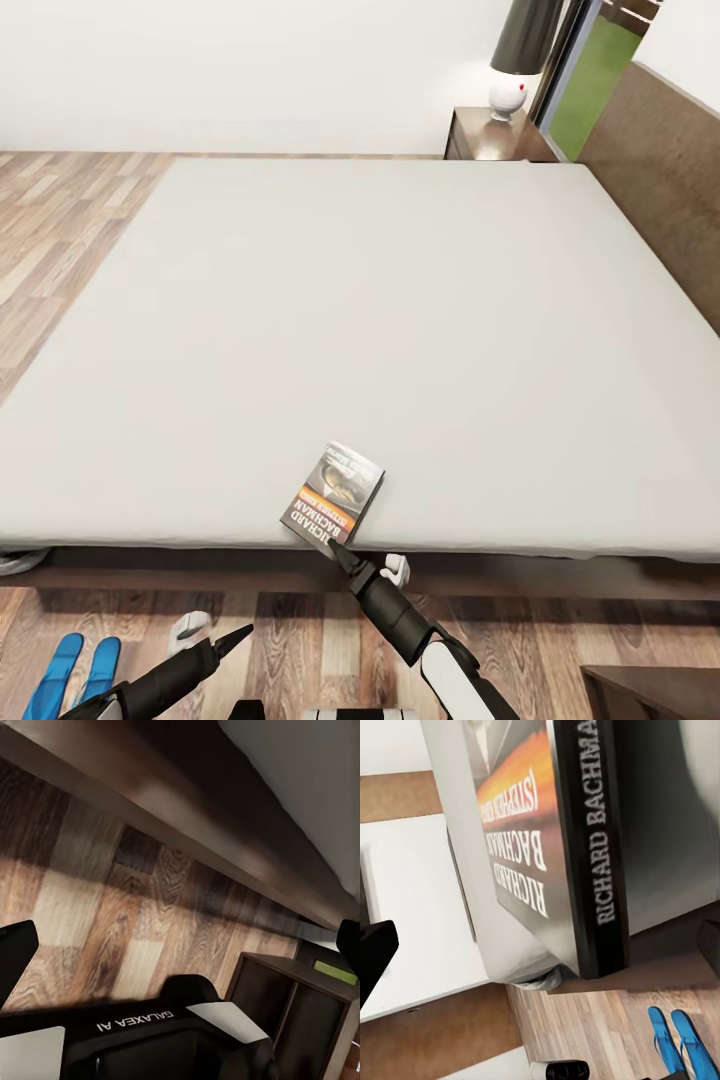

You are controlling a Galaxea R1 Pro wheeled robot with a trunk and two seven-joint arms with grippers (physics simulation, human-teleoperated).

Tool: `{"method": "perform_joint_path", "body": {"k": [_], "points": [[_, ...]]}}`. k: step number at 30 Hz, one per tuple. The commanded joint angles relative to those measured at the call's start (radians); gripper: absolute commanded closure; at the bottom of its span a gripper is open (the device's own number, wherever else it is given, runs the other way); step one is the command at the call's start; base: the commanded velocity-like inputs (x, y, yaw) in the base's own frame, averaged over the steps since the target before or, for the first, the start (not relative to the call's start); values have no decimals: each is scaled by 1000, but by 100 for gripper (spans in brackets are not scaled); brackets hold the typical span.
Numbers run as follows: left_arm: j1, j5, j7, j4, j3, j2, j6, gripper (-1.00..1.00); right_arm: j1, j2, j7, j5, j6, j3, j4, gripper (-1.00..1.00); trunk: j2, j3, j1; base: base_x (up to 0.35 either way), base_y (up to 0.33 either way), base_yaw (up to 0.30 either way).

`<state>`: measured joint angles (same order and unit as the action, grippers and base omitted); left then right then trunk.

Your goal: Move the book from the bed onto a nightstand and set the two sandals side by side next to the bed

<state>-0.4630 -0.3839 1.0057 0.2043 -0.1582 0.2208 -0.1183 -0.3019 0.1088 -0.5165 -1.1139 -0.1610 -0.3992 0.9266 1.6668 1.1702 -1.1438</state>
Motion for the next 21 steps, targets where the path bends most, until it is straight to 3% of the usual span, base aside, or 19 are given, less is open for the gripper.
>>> {"method": "perform_joint_path", "body": {"k": [1, 21], "points": [[0, -5, 4, 0, -1, 0, -11, -100, 0, 0, -2, -11, -8, 0, 0, -100, 0, 0, 0, 17, 88, 0], [0, -4, 4, 0, -1, 0, -11, -100, 0, 0, -2, -11, -8, 0, 0, -100, 0, 0, 0, 2, 8, 0]]}}
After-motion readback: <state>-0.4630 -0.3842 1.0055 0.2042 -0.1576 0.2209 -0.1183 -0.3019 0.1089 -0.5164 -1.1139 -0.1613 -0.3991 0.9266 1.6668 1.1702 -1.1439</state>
